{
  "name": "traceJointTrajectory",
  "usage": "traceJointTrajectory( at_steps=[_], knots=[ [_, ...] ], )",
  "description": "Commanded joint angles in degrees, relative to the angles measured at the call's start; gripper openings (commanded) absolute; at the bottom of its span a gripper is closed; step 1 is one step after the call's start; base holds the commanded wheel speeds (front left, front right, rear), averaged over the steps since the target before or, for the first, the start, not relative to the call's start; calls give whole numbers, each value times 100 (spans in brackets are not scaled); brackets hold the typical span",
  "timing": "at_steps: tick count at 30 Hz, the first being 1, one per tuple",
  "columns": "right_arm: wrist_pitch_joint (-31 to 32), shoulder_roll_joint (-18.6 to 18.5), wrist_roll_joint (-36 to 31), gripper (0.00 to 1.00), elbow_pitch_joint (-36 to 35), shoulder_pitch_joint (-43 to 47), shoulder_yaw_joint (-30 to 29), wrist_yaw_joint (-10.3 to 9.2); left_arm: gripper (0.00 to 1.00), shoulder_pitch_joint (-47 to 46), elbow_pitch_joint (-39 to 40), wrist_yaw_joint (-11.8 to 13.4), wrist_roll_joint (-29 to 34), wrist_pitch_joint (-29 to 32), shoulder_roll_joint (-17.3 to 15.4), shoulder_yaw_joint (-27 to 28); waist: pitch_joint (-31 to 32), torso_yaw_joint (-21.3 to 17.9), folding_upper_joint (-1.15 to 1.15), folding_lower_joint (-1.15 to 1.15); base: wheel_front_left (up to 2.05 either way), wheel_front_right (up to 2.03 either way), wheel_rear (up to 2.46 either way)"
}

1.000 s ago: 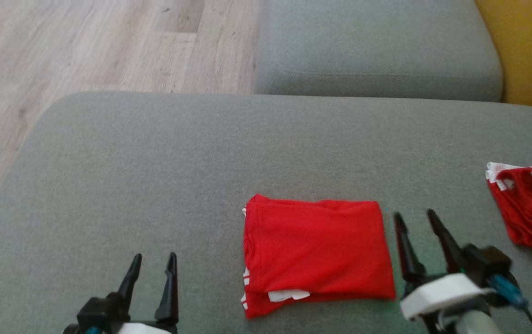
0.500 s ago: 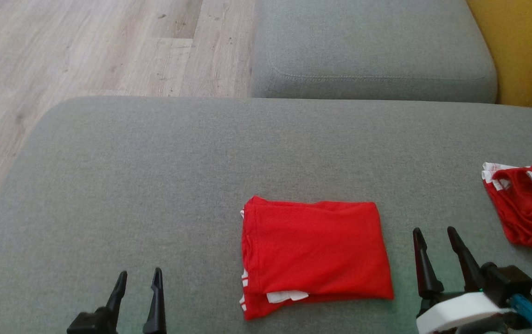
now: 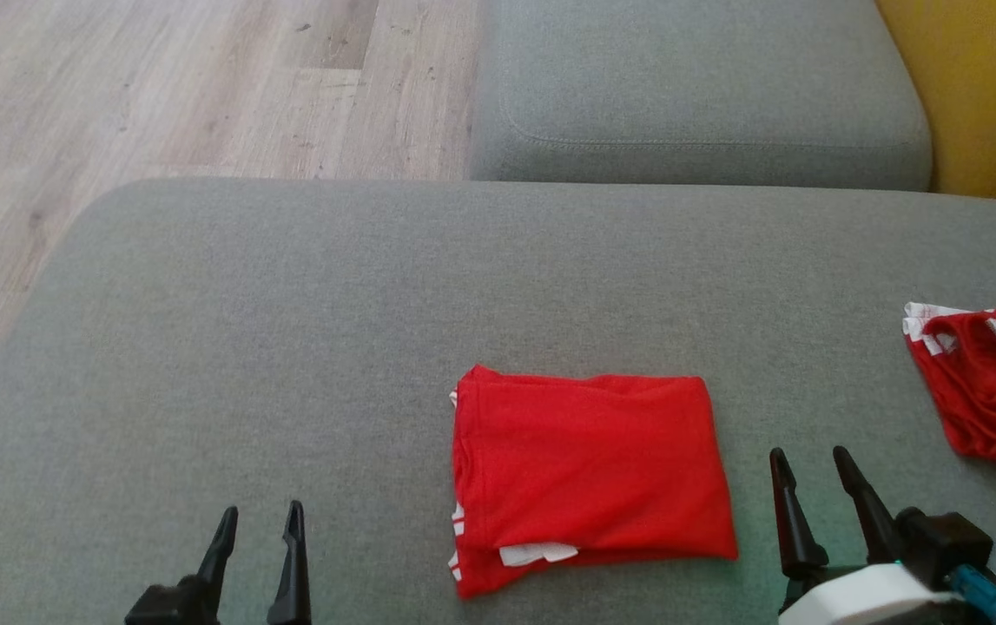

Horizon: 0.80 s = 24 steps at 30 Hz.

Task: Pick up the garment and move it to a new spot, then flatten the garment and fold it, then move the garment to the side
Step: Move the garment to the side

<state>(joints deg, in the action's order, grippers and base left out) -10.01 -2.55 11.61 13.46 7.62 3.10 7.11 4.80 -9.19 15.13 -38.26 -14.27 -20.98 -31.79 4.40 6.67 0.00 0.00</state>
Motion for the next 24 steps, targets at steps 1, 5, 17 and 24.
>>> traceJointTrajectory(
  at_steps=[1, 5, 17, 24],
  knots=[
    [26, -32, 7, 100, -172, -202, 142, 37, 100, -244, 149, 8, 68, -61, -105, 200, -10, 4, 0, 0, 0, 0, 0],
    [147, -32, -43, 100, -169, -285, 126, 37, 100, -296, 169, 16, 97, -43, -105, 164, -57, 39, 0, 0, 0, 0, 0],
    [1599, -32, -279, 100, 323, -1188, -108, 37, 100, -472, 155, -24, 118, -16, -6, 67, -259, 386, 0, 0, 0, 0, 0],
    [2768, -32, -293, 100, 898, -1376, -169, 37, 100, -486, 95, -37, 111, -33, 80, 74, -386, 712, 0, 0, 0, 0, 0]
  ],
)
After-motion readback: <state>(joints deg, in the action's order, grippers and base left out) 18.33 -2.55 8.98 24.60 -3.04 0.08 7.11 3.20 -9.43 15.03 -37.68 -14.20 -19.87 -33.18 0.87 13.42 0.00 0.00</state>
